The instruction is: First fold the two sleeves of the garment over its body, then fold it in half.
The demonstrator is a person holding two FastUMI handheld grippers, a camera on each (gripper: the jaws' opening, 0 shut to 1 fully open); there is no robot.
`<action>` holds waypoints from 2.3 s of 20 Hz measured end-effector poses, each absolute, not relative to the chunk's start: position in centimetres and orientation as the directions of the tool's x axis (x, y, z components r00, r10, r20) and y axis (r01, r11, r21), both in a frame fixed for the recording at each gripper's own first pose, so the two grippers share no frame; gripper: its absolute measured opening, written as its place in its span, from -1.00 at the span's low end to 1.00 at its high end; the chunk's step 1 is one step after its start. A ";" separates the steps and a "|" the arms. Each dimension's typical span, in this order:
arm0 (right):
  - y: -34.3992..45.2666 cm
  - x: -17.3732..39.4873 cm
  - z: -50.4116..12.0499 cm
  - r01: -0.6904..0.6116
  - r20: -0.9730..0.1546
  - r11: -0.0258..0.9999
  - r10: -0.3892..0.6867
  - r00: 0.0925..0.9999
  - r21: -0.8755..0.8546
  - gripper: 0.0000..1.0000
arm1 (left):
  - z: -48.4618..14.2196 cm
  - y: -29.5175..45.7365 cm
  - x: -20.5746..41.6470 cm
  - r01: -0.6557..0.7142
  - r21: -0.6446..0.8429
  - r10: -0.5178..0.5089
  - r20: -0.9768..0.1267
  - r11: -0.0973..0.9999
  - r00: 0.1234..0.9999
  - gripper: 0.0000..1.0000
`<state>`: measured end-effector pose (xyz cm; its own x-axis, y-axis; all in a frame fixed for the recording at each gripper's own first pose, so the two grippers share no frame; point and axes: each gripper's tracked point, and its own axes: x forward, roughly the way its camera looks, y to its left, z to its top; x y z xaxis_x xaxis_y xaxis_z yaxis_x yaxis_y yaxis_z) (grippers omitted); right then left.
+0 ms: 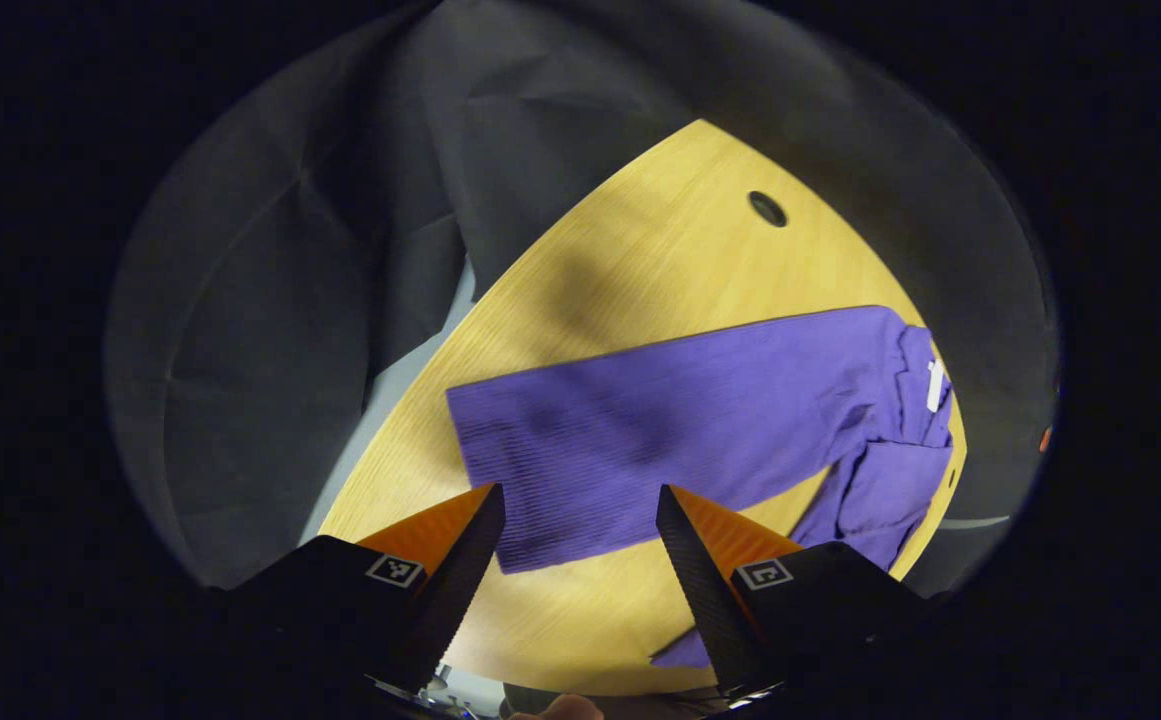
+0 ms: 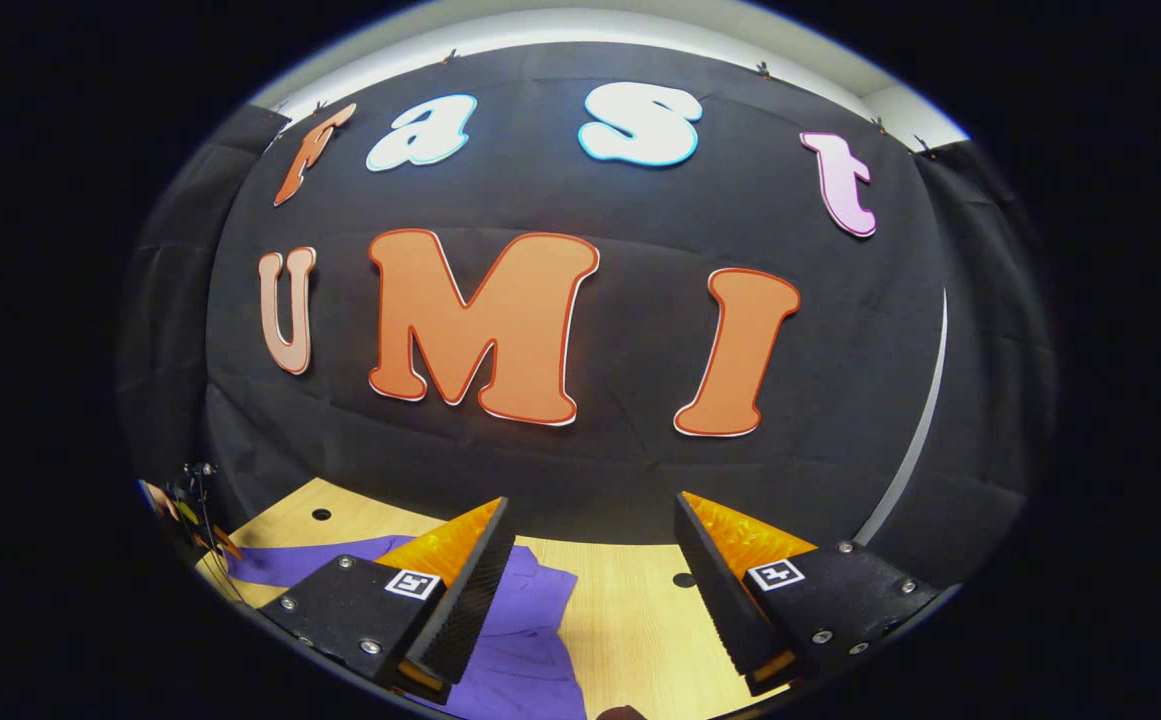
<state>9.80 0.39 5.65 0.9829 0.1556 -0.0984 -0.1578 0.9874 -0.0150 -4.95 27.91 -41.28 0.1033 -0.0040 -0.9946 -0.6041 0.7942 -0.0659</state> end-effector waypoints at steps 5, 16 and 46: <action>-1.2 9.1 4.6 -0.130 -0.115 0.991 0.126 0.985 -0.033 0.91 | -43.9 29.0 -5.5 -0.658 -0.016 0.027 -0.998 0.753 0.056 0.95; -3.1 8.0 1.4 -0.130 -0.159 0.990 0.119 0.980 -0.062 0.92 | -44.4 28.7 -4.0 -0.623 0.128 0.137 -0.990 0.771 -0.034 0.14; -8.3 10.3 -2.6 -0.192 -0.163 0.981 0.194 0.967 0.030 1.00 | -23.3 6.9 10.4 -0.124 -0.016 0.021 -0.957 0.992 0.290 -0.89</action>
